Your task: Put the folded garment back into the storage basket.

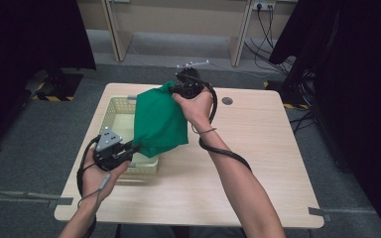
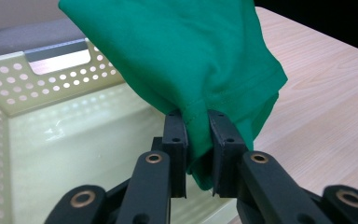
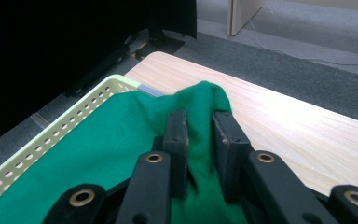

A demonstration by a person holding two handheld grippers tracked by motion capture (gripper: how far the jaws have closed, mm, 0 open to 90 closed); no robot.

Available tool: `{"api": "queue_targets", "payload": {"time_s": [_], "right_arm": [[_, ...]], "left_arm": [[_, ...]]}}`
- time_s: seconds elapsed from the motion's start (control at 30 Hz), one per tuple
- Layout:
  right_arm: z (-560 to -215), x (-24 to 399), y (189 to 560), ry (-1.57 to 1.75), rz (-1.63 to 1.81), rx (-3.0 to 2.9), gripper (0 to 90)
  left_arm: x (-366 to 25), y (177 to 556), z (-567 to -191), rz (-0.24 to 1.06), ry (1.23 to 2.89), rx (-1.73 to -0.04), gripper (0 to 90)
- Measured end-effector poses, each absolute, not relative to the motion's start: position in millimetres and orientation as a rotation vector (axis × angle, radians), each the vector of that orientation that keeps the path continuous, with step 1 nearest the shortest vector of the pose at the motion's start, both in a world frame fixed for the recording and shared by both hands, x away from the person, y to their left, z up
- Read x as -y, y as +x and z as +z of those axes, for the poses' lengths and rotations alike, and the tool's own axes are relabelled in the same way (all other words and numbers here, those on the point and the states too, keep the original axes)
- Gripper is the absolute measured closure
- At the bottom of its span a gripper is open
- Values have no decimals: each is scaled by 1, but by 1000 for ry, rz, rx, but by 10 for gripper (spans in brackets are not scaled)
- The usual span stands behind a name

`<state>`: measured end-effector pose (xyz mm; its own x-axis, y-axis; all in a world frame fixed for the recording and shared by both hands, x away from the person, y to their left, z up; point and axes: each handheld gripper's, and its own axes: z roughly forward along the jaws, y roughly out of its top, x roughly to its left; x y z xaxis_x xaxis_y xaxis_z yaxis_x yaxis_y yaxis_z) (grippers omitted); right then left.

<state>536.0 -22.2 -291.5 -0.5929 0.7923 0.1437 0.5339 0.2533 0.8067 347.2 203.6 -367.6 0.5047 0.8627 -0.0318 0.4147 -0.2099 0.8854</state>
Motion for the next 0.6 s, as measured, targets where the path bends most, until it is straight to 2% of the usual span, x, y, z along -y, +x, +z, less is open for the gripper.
{"api": "queue_targets", "payload": {"time_s": [0.6], "right_arm": [[-290,1,538,1202,1259,-2259,774]], "left_arm": [[-221,347,-371,620,1803,-1112,787]]}}
